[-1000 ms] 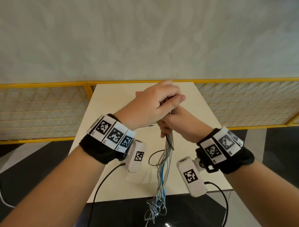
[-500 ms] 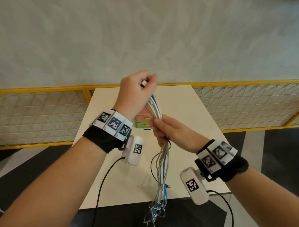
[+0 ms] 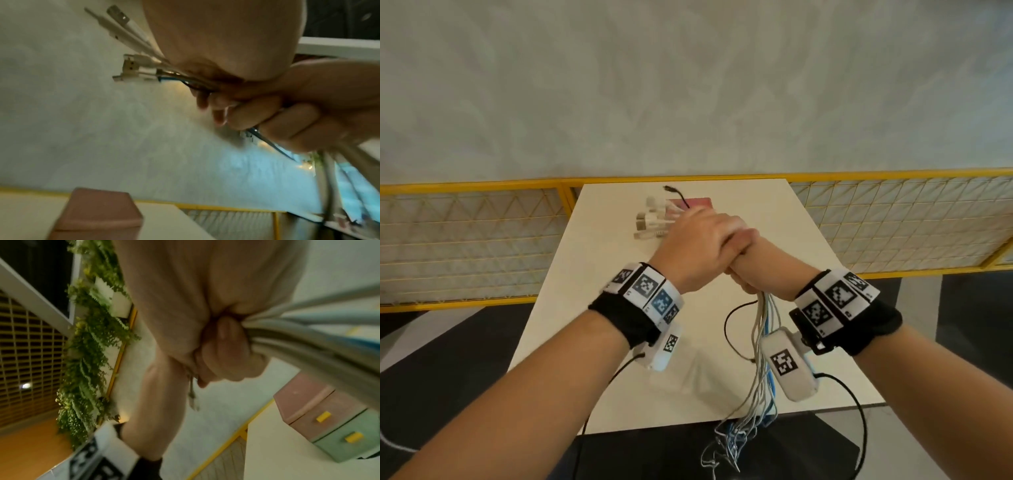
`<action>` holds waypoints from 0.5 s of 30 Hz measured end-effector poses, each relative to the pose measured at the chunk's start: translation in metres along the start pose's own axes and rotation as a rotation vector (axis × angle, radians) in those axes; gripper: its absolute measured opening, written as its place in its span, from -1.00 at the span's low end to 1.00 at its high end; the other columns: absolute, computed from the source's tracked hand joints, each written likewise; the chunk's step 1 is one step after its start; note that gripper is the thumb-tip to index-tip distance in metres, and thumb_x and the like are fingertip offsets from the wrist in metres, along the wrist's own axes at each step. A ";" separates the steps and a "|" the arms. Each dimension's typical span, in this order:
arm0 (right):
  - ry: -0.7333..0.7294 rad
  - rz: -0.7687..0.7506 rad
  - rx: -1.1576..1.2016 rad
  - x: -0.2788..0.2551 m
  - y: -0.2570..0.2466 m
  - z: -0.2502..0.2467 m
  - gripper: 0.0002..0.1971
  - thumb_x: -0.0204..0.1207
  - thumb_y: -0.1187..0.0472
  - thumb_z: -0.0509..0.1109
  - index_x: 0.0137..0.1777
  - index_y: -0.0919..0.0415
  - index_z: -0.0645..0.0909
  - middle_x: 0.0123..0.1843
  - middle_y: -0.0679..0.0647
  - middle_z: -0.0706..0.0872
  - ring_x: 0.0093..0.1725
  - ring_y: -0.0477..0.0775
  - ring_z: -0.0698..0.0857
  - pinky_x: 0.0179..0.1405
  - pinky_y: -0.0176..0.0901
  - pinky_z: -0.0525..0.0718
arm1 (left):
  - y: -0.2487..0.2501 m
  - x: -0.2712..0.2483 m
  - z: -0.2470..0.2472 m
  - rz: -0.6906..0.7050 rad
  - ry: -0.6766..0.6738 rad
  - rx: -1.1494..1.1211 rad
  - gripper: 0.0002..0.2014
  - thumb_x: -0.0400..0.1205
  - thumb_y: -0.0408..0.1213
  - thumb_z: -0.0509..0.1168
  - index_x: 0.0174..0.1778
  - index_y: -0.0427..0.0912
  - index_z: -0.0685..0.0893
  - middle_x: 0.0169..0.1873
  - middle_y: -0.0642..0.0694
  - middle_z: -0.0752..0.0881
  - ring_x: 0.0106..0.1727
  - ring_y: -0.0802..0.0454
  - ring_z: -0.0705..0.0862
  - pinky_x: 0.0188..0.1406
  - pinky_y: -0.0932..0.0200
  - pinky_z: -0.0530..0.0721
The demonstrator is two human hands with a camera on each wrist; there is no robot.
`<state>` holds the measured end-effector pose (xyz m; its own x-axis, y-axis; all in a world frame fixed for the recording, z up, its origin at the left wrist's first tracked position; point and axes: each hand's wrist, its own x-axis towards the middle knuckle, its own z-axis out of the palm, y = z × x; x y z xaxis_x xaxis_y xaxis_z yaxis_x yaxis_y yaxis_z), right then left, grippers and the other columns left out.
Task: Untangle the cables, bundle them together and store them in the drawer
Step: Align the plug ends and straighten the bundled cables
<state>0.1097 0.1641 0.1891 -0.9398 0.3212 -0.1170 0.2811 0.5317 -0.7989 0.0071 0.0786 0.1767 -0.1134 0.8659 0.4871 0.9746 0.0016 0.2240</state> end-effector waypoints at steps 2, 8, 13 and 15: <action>-0.031 0.009 0.051 -0.001 -0.002 -0.002 -0.72 0.59 0.44 0.04 -0.34 0.22 0.35 -0.46 0.11 0.34 -0.54 0.01 0.24 -0.58 -0.20 0.23 | -0.009 -0.002 0.004 -0.100 -0.034 -0.047 -0.22 0.62 0.39 -0.40 0.01 0.01 0.66 -0.34 0.04 0.74 -0.26 0.01 0.64 -0.13 0.08 0.48; -0.033 -0.122 -0.130 -0.009 0.017 0.000 -0.85 0.74 0.11 -0.03 -0.01 -0.13 0.33 -0.26 0.06 0.48 -0.36 0.04 0.45 -0.32 -0.01 0.58 | -0.014 0.006 -0.006 -0.339 0.044 0.108 -0.62 0.76 0.12 -0.03 0.25 0.07 0.61 -0.63 0.13 0.44 -0.46 0.00 0.54 -0.45 0.14 0.34; -0.005 -0.136 -0.221 -0.012 0.049 0.011 -0.87 0.72 0.14 0.01 -0.08 -0.08 0.22 -0.28 0.21 0.50 -0.40 0.11 0.41 -0.30 0.17 0.55 | -0.013 0.018 -0.024 -0.442 0.208 -0.105 -0.79 0.72 -0.11 0.16 0.25 0.16 0.57 -0.64 0.05 0.61 -0.55 0.21 0.53 -0.48 0.17 0.35; 0.013 -0.115 -0.266 -0.007 0.054 0.013 -0.91 0.70 0.18 0.04 -0.03 0.06 0.19 -0.22 0.35 0.58 -0.38 0.23 0.49 -0.25 0.24 0.57 | -0.009 0.019 -0.029 -0.457 0.244 -0.197 -0.79 0.71 -0.14 0.19 0.23 0.16 0.59 -0.70 0.08 0.57 -0.57 0.21 0.51 -0.43 0.16 0.38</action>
<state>0.1289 0.1806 0.1393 -0.9663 0.2561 -0.0258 0.2159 0.7516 -0.6233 -0.0094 0.0810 0.2085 -0.5801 0.6585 0.4794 0.7640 0.2357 0.6007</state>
